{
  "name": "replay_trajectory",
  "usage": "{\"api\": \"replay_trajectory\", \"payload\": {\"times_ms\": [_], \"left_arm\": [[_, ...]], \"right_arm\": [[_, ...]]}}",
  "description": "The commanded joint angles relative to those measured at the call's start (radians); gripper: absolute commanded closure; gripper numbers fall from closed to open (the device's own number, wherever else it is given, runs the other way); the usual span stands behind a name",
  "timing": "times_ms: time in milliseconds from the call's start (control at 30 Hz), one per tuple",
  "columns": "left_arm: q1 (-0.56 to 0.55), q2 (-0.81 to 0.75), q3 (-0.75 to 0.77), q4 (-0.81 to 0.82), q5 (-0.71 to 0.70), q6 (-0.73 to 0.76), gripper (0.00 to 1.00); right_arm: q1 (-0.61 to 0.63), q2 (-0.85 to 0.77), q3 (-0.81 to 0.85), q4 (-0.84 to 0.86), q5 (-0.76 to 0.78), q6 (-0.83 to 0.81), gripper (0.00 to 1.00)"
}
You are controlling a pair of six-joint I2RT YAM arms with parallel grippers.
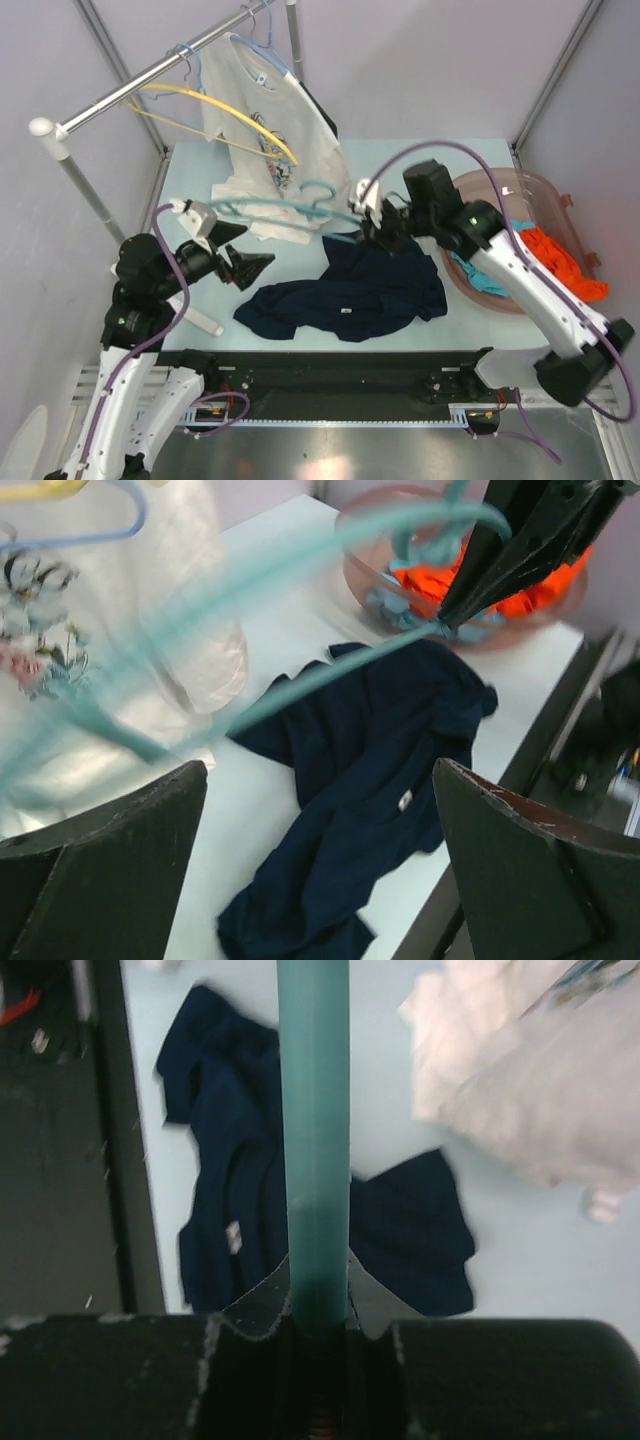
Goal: Place the t-shirt on the hanger
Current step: Pick up the hanger from the clothesline, then place the T-shirt on the hanger.
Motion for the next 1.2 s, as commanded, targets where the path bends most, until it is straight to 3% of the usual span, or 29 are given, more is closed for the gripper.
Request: {"api": "replay_trajectory", "payload": {"times_ms": [0, 100, 200, 333, 467, 567, 667, 733, 767, 800, 833, 867, 900, 1000, 1167], "left_arm": [[-0.002, 0.043, 0.209, -0.359, 0.225, 0.532, 0.00], [-0.023, 0.107, 0.285, -0.499, 0.247, 0.753, 0.02], [-0.123, 0.129, 0.271, -0.562, 0.210, 0.838, 0.09], [-0.299, 0.127, 0.214, -0.530, 0.023, 0.880, 0.10], [-0.370, 0.179, 0.167, -0.466, 0.003, 0.870, 0.12], [-0.407, 0.204, 0.122, -0.387, -0.052, 0.840, 0.23], [-0.436, 0.186, 0.052, -0.320, -0.040, 0.838, 0.44], [-0.441, 0.185, 0.032, -0.291, -0.034, 0.814, 0.74], [-0.442, 0.190, 0.024, -0.268, -0.028, 0.777, 0.97], [-0.444, 0.193, 0.022, -0.259, -0.022, 0.757, 1.00], [-0.444, 0.196, 0.022, -0.257, -0.013, 0.746, 1.00], [-0.444, 0.199, 0.022, -0.257, 0.001, 0.734, 1.00], [-0.445, 0.199, 0.019, -0.257, 0.015, 0.726, 1.00], [-0.447, 0.195, 0.001, -0.239, 0.029, 0.717, 1.00], [-0.453, 0.182, -0.031, -0.196, 0.032, 0.696, 1.00]], "right_arm": [[0.012, -0.173, -0.189, -0.175, 0.006, -0.138, 1.00], [0.020, -0.255, -0.283, -0.173, 0.021, -0.072, 1.00], [-0.001, -0.301, -0.317, -0.186, 0.003, -0.060, 1.00], [0.008, -0.318, -0.331, -0.244, 0.053, -0.109, 1.00], [0.016, -0.307, -0.306, -0.247, 0.038, -0.115, 1.00], [0.045, -0.301, -0.280, -0.256, 0.041, -0.141, 1.00], [0.080, -0.307, -0.277, -0.248, 0.064, -0.167, 1.00], [0.097, -0.310, -0.275, -0.236, 0.079, -0.176, 0.95], [0.106, -0.310, -0.272, -0.230, 0.081, -0.178, 0.92], [0.108, -0.309, -0.269, -0.222, 0.081, -0.175, 0.79], [0.109, -0.309, -0.268, -0.186, 0.081, -0.163, 0.74], [0.111, -0.306, -0.262, -0.163, 0.079, -0.149, 0.63], [0.109, -0.295, -0.237, -0.140, 0.061, -0.134, 0.39], [0.114, -0.245, -0.155, -0.075, -0.026, -0.053, 0.34], [0.120, -0.183, -0.098, 0.024, -0.117, 0.072, 0.38]]}}
